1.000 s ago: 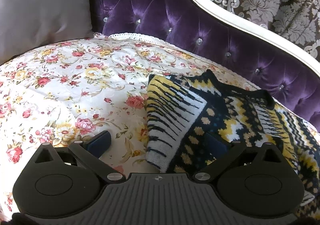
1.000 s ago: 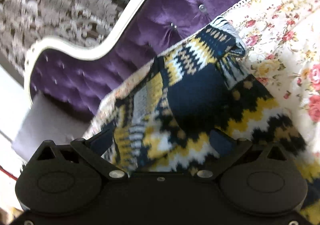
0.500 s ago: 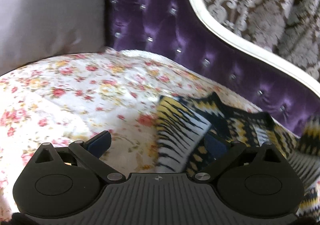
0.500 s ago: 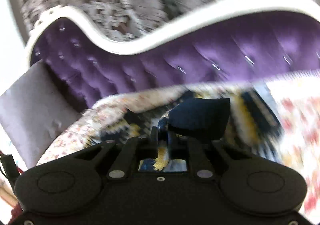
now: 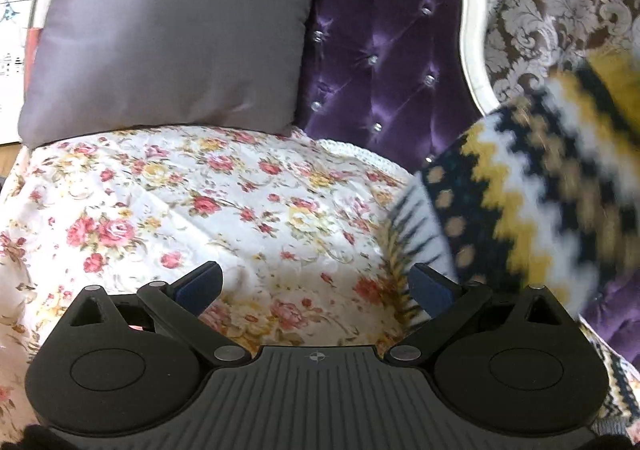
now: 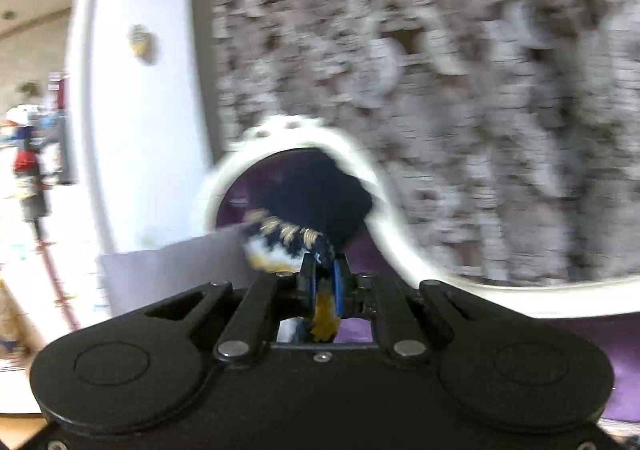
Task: Fold small clothes
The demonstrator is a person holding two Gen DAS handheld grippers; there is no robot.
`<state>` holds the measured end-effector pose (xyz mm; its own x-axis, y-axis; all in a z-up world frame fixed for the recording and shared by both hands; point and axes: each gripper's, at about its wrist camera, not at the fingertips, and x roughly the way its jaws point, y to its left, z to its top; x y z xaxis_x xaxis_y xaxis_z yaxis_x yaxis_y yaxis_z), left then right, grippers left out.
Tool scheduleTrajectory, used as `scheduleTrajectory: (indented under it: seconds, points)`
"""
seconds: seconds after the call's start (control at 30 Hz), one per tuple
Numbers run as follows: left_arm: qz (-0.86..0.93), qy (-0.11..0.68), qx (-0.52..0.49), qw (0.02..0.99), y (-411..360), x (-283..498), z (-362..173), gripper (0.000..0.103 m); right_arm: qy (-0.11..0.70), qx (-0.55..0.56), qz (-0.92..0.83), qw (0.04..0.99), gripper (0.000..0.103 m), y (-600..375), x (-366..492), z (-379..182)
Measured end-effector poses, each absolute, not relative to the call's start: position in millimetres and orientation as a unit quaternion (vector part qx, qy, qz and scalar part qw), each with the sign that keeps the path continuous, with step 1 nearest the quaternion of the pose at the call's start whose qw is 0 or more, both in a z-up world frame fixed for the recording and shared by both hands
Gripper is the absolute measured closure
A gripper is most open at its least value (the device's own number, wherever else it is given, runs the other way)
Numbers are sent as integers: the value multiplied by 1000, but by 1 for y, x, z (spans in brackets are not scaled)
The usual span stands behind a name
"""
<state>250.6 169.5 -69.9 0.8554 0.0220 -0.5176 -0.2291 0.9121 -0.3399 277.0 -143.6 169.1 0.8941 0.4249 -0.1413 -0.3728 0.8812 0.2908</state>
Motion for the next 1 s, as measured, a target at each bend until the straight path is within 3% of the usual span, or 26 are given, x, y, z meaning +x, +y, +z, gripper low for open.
scheduleTrajectory:
  seconds: [0.23, 0.33, 0.67, 0.87, 1.0]
  points:
    - [43, 278, -176, 943, 155, 257, -76, 3, 317, 184, -36, 930, 85, -263, 299, -19]
    - [40, 273, -150, 949, 147, 257, -73, 3, 350, 223, -62, 908, 85, -287, 287, -64]
    - [-27, 225, 47, 973, 70, 268, -44, 3, 335, 209, -5, 919, 83, -279, 292, -54]
    - [-19, 324, 151, 934, 51, 301, -88, 8, 343, 195, 2, 919, 81, -267, 303, -48]
    - [-15, 348, 100, 932, 88, 299, -100, 5, 302, 166, 49, 937, 81, -248, 306, -17]
